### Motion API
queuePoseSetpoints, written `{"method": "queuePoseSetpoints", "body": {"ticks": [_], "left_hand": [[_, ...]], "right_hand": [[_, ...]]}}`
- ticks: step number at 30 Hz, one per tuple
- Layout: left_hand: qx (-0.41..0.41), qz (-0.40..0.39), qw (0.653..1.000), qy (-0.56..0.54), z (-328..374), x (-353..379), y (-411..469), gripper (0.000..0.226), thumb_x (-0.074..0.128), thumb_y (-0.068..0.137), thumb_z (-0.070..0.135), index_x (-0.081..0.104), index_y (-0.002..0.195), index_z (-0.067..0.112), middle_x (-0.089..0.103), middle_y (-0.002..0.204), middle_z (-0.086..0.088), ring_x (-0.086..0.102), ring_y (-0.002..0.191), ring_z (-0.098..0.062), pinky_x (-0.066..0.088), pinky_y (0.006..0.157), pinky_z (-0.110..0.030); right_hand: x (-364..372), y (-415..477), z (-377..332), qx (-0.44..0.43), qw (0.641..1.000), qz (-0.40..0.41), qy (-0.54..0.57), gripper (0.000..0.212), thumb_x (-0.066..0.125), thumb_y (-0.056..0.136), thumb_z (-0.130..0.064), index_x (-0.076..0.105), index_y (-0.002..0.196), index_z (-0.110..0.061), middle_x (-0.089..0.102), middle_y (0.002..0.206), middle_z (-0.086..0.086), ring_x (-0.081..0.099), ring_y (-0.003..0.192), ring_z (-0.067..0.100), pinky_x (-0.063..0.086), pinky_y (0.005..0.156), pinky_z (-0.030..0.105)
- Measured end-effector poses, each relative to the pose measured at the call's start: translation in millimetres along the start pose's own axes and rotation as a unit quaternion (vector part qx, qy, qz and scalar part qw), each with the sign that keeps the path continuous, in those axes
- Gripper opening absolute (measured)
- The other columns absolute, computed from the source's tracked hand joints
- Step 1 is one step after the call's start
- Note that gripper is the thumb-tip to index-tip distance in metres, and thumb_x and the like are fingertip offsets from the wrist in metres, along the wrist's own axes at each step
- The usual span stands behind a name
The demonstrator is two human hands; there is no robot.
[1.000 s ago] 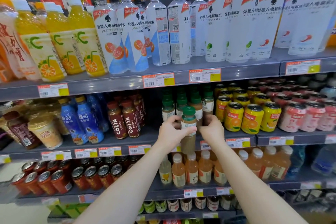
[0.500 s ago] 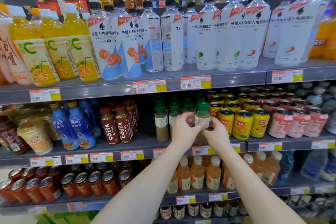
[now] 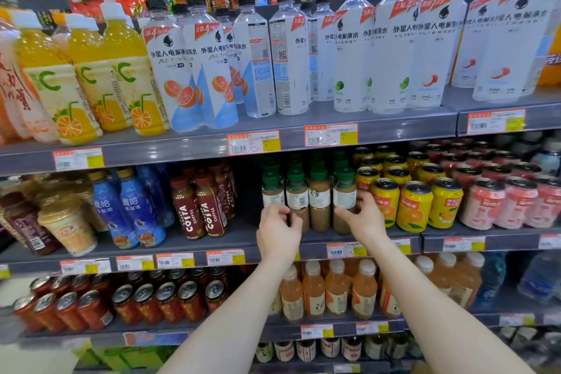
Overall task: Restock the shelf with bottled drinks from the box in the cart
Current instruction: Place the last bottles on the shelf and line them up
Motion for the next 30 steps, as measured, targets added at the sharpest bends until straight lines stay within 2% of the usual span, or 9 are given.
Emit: {"method": "queuePoseSetpoints", "body": {"ticks": [4, 9, 12, 15, 17, 20, 25, 28, 30], "left_hand": [[-0.043, 0.057, 0.997, 0.033, -17, -20, 10, 0.034, 0.074, 0.085, 0.040, 0.048, 0.102, 0.025, 0.051, 0.104, 0.004, 0.059, 0.093, -0.021, 0.051, 0.086, -0.044], [-0.072, 0.027, 0.995, 0.058, -30, -20, 28, 0.072, 0.078, 0.079, 0.055, 0.046, 0.130, 0.016, 0.050, 0.128, -0.007, 0.057, 0.112, -0.028, 0.050, 0.095, -0.047], [-0.077, -0.002, 0.997, 0.029, -36, -16, 39, 0.086, 0.083, 0.072, 0.061, 0.044, 0.135, 0.017, 0.052, 0.131, -0.005, 0.057, 0.117, -0.027, 0.051, 0.097, -0.048], [-0.077, -0.026, 0.996, -0.025, -38, -13, 51, 0.084, 0.087, 0.066, 0.060, 0.048, 0.127, 0.020, 0.058, 0.125, -0.004, 0.061, 0.113, -0.025, 0.054, 0.094, -0.048], [-0.072, -0.031, 0.996, -0.031, -37, -13, 56, 0.073, 0.089, 0.068, 0.055, 0.049, 0.120, 0.022, 0.061, 0.120, -0.002, 0.063, 0.107, -0.023, 0.056, 0.090, -0.046], [-0.063, -0.033, 0.997, -0.040, -37, -15, 59, 0.065, 0.087, 0.074, 0.046, 0.051, 0.122, 0.021, 0.064, 0.110, 0.004, 0.064, 0.101, -0.019, 0.056, 0.085, -0.039], [-0.061, -0.060, 0.994, -0.066, -41, -15, 57, 0.060, 0.081, 0.080, 0.031, 0.049, 0.129, 0.018, 0.063, 0.114, 0.004, 0.059, 0.094, -0.012, 0.045, 0.078, -0.027], [-0.046, -0.051, 0.996, -0.054, -40, -16, 58, 0.069, 0.084, 0.072, 0.046, 0.049, 0.127, 0.023, 0.059, 0.118, 0.001, 0.059, 0.102, -0.017, 0.050, 0.085, -0.035], [-0.046, -0.045, 0.996, -0.055, -42, -18, 59, 0.076, 0.088, 0.067, 0.052, 0.049, 0.125, 0.023, 0.059, 0.116, 0.001, 0.060, 0.104, -0.019, 0.053, 0.089, -0.040]], "right_hand": [[3, 1, 1, -0.003, 1.000, 0.002, -0.009, 0.063, 0.082, 0.082, -0.032, 0.050, 0.135, -0.020, 0.064, 0.131, 0.004, 0.060, 0.120, 0.024, 0.052, 0.094, 0.039], [7, 2, 0, 0.001, 0.999, 0.010, -0.042, 0.064, 0.081, 0.084, -0.033, 0.050, 0.137, -0.015, 0.063, 0.131, 0.006, 0.059, 0.120, 0.029, 0.045, 0.085, 0.031], [9, 4, 1, -0.006, 0.998, 0.011, -0.057, 0.068, 0.084, 0.078, -0.040, 0.053, 0.134, -0.014, 0.063, 0.126, 0.008, 0.058, 0.118, 0.029, 0.050, 0.088, 0.037], [13, 5, 5, 0.002, 0.997, -0.005, -0.077, 0.078, 0.087, 0.071, -0.046, 0.054, 0.134, -0.016, 0.060, 0.124, 0.007, 0.057, 0.116, 0.026, 0.052, 0.095, 0.045], [16, 4, 5, 0.010, 0.997, -0.018, -0.069, 0.075, 0.088, 0.072, -0.032, 0.052, 0.135, -0.015, 0.060, 0.125, 0.007, 0.058, 0.118, 0.027, 0.052, 0.097, 0.043], [18, 2, 12, 0.023, 0.998, -0.031, -0.056, 0.066, 0.075, 0.082, -0.009, 0.047, 0.141, -0.015, 0.062, 0.130, 0.006, 0.058, 0.120, 0.026, 0.048, 0.093, 0.033], [14, 2, 10, 0.032, 0.998, 0.004, -0.060, 0.072, 0.087, 0.076, -0.028, 0.050, 0.136, -0.012, 0.063, 0.128, 0.007, 0.059, 0.119, 0.028, 0.051, 0.092, 0.037], [16, 7, 12, 0.033, 0.996, 0.003, -0.081, 0.078, 0.091, 0.067, -0.039, 0.051, 0.129, -0.010, 0.061, 0.123, 0.009, 0.060, 0.116, 0.029, 0.053, 0.094, 0.047], [19, 8, 12, 0.035, 0.996, -0.009, -0.084, 0.076, 0.089, 0.070, -0.033, 0.050, 0.130, -0.010, 0.060, 0.124, 0.009, 0.060, 0.115, 0.029, 0.053, 0.094, 0.046]]}}
Point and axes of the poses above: each hand's wrist, its own y-axis towards the middle knuckle, its own x-axis out of the palm, z = x × y, the point moved 7 cm from there along y, towards the middle knuckle
